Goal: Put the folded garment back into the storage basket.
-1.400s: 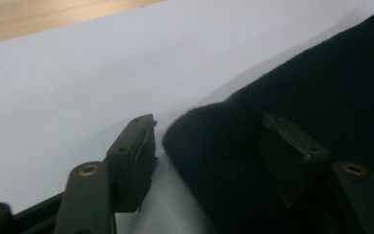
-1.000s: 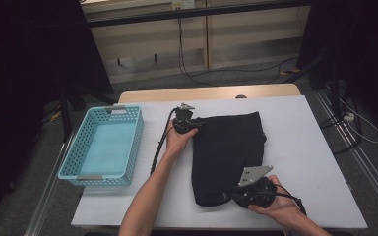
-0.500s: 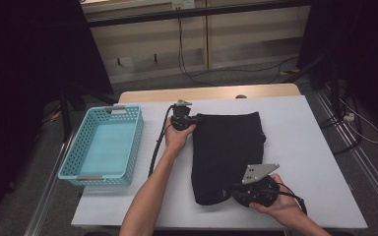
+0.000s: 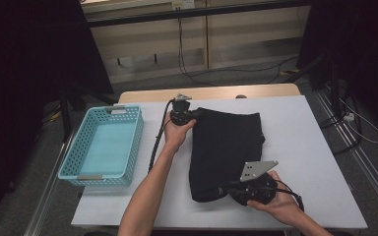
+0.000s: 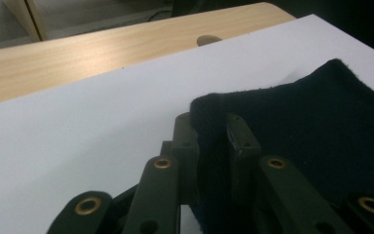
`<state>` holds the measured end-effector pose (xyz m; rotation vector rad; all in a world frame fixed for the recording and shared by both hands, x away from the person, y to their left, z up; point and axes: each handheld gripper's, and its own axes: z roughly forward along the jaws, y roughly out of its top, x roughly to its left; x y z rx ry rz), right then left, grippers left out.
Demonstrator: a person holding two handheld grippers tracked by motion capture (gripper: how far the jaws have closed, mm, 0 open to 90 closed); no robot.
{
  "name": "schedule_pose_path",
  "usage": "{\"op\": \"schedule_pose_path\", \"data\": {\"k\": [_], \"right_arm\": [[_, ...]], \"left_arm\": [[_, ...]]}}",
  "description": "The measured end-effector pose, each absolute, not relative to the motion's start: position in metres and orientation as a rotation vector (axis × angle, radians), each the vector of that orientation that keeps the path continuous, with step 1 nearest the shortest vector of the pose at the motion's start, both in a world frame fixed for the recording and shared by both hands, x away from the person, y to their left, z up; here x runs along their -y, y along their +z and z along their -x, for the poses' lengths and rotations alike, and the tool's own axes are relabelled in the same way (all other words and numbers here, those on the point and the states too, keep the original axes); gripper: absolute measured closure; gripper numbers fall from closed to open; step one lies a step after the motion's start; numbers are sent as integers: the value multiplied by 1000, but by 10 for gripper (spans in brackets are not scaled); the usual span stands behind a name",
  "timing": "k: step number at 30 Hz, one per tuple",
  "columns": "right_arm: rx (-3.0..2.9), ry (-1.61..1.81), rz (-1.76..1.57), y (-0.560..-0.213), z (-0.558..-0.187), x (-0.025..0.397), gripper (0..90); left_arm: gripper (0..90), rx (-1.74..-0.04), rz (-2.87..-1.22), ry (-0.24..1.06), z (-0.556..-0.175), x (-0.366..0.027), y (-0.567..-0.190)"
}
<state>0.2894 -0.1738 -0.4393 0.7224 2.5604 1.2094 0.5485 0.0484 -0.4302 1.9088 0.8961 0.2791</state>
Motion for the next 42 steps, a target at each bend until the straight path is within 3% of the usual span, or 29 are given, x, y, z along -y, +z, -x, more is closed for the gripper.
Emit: {"op": "schedule_pose_path", "data": {"k": [42], "right_arm": [[-2475, 1346, -613, -395, -297, 151, 762]], "left_arm": [[789, -853, -1864, 338, -546, -76, -375]]}}
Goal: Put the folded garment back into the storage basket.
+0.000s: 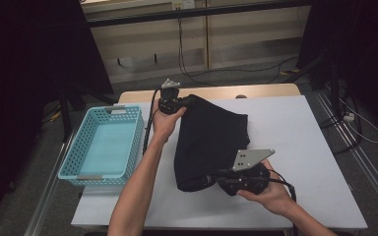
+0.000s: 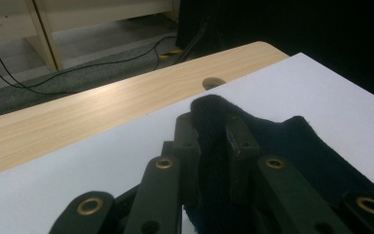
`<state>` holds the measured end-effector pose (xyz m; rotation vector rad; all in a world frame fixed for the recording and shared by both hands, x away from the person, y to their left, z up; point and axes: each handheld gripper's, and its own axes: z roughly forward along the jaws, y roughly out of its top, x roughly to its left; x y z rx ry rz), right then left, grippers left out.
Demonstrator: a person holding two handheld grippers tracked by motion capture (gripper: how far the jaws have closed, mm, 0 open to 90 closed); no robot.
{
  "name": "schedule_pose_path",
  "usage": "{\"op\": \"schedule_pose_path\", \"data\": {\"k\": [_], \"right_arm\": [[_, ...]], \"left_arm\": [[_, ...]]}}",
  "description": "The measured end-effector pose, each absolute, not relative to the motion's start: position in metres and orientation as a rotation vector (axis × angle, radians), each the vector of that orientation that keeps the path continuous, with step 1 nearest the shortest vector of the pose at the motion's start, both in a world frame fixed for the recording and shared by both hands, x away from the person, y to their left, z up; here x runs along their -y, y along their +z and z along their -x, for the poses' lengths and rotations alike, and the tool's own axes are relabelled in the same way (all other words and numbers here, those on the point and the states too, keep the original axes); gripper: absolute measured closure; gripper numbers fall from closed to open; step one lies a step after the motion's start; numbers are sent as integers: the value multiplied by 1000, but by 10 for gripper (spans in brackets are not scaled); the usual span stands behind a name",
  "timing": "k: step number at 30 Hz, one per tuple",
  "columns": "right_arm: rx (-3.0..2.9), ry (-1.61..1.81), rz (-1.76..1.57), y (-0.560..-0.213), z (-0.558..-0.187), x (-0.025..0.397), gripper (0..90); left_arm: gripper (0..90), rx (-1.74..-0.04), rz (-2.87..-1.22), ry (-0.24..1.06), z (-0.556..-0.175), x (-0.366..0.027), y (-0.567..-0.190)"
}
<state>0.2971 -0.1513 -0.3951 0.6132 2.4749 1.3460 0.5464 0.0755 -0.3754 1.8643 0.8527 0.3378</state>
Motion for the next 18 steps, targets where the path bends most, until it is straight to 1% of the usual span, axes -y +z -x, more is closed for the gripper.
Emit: {"op": "schedule_pose_path", "data": {"k": [18], "right_arm": [[-2434, 1401, -577, -377, -299, 140, 765]], "left_arm": [[794, -862, -1844, 375, -544, -91, -352]]}}
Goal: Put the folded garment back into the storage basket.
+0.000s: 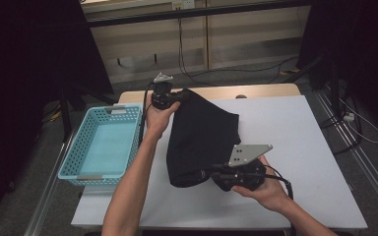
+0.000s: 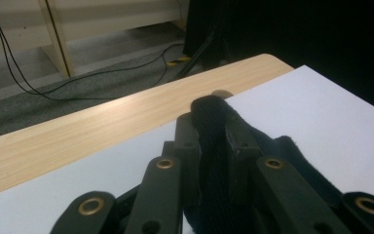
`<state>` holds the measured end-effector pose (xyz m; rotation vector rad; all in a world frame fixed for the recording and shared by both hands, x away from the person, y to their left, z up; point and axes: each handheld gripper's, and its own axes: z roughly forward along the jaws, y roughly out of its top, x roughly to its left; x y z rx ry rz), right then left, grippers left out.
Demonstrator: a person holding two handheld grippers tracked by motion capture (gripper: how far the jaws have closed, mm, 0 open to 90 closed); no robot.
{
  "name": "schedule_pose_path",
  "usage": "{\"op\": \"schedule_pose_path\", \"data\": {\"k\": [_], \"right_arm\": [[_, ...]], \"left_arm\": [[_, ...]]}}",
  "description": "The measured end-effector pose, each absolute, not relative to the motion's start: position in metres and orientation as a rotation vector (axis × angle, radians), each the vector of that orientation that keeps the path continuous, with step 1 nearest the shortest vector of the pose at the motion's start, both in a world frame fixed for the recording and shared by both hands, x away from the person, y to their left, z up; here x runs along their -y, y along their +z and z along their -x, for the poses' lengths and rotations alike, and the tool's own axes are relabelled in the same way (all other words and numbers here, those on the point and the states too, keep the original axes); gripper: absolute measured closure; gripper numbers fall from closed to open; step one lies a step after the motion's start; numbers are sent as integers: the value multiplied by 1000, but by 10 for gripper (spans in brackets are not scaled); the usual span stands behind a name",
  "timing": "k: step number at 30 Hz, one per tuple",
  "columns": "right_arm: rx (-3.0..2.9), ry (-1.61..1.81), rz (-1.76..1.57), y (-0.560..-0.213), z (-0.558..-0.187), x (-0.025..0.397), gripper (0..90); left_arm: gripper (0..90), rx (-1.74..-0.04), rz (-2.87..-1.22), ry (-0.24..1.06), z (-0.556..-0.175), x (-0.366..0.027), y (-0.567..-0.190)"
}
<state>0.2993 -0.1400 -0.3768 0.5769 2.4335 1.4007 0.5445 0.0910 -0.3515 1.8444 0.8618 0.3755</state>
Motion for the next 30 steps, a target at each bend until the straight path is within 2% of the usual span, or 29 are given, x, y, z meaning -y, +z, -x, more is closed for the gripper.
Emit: {"op": "schedule_pose_path", "data": {"k": [30], "right_arm": [[-2400, 1496, -478, -351, -304, 113, 765]], "left_arm": [[797, -876, -1802, 434, -537, -133, -313]]}}
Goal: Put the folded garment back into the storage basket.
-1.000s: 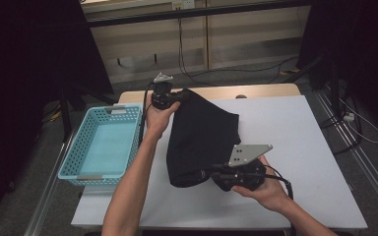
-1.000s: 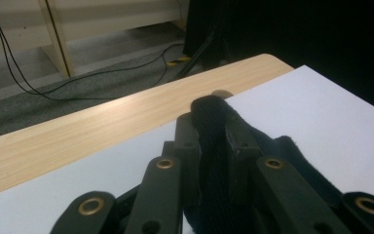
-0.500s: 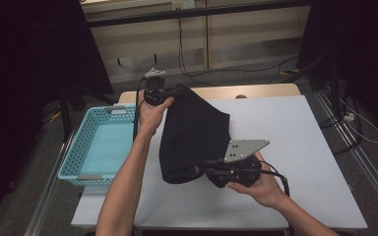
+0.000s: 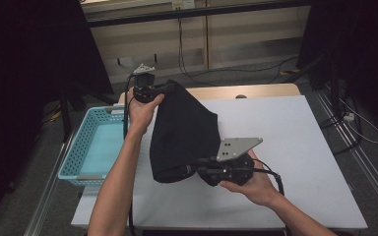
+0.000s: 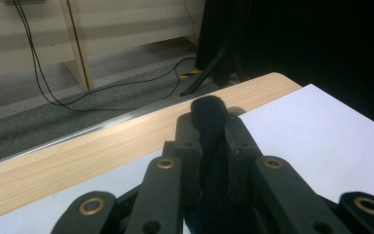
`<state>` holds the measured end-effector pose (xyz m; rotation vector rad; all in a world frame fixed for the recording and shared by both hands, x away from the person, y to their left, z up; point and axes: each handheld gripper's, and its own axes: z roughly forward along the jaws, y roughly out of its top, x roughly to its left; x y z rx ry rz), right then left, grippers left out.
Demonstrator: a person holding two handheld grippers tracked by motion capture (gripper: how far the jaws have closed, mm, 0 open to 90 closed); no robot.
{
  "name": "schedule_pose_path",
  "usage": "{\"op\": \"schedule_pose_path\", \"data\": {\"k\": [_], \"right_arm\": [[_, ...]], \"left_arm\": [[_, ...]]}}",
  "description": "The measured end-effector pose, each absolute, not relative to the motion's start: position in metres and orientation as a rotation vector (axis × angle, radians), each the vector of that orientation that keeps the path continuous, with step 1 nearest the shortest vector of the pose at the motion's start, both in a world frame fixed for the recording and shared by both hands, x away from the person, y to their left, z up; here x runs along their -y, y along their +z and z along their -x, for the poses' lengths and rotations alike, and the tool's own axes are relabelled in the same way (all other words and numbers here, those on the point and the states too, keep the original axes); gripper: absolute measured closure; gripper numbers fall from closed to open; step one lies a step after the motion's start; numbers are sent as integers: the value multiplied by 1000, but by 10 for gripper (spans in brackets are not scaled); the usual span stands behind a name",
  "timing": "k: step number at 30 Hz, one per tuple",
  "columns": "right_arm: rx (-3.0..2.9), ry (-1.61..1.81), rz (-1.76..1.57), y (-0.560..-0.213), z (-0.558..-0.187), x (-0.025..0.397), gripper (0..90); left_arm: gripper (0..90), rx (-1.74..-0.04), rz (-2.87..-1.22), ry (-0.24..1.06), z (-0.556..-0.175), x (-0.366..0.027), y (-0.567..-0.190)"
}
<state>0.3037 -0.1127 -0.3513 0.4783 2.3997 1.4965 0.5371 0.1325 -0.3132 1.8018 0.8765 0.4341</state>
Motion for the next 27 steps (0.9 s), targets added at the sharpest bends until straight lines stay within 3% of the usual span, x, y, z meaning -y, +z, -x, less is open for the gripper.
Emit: {"op": "schedule_pose_path", "data": {"k": [27], "right_arm": [[-2408, 1563, -397, -343, -309, 78, 765]], "left_arm": [[797, -930, -1744, 499, -522, -190, -293]]}}
